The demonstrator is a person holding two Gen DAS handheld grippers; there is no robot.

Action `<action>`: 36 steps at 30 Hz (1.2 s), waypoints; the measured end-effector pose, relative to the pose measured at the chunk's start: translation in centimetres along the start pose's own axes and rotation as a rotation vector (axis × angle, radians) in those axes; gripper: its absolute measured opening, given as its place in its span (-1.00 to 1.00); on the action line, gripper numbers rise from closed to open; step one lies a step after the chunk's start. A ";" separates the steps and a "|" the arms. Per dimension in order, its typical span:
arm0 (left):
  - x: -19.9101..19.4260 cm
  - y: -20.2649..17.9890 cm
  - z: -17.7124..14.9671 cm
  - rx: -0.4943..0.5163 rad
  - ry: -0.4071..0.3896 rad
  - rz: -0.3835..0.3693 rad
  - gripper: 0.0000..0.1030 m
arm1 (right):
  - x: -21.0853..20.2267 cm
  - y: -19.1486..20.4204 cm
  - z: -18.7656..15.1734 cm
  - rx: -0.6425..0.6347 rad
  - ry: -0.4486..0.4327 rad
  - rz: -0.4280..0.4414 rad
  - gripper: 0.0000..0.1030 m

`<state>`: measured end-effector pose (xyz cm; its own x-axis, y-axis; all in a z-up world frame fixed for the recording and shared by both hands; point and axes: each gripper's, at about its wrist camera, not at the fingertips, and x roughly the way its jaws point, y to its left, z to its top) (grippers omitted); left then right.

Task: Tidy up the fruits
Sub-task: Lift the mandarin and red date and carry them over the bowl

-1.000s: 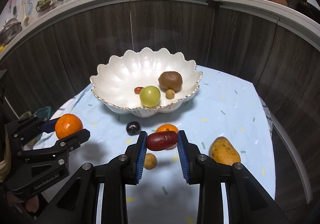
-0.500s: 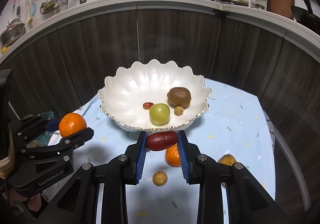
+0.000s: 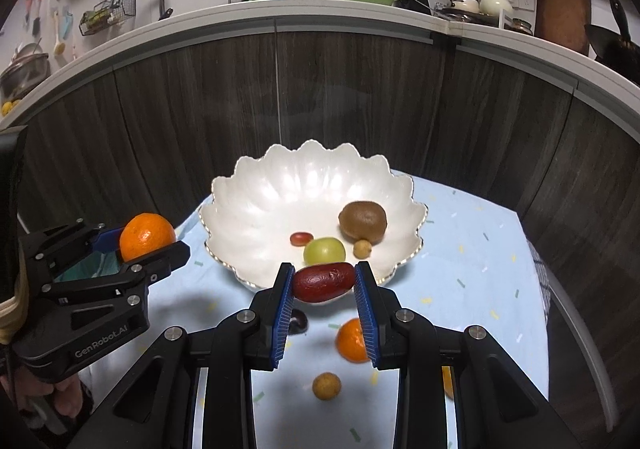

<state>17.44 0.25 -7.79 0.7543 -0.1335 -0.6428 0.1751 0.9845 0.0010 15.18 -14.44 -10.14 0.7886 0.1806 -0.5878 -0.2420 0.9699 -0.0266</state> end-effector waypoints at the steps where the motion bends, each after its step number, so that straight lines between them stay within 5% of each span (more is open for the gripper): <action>1: 0.1 0.2 0.3 -0.001 -0.001 0.000 -0.16 | 0.1 0.1 0.2 0.000 -0.002 0.000 -0.39; 19: 2.1 2.8 3.7 0.028 -0.006 -0.007 -0.16 | 2.3 1.3 3.0 0.011 -0.005 0.011 -0.39; 36: 6.1 4.3 4.2 0.033 0.071 -0.042 -0.16 | 5.8 2.6 3.6 0.020 0.060 0.038 -0.39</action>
<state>25.44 3.20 -8.50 0.6995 -0.1652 -0.6953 0.2274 0.9738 -0.0026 21.15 -10.28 -10.72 0.7434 0.2077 -0.6358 -0.2591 0.9658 0.0125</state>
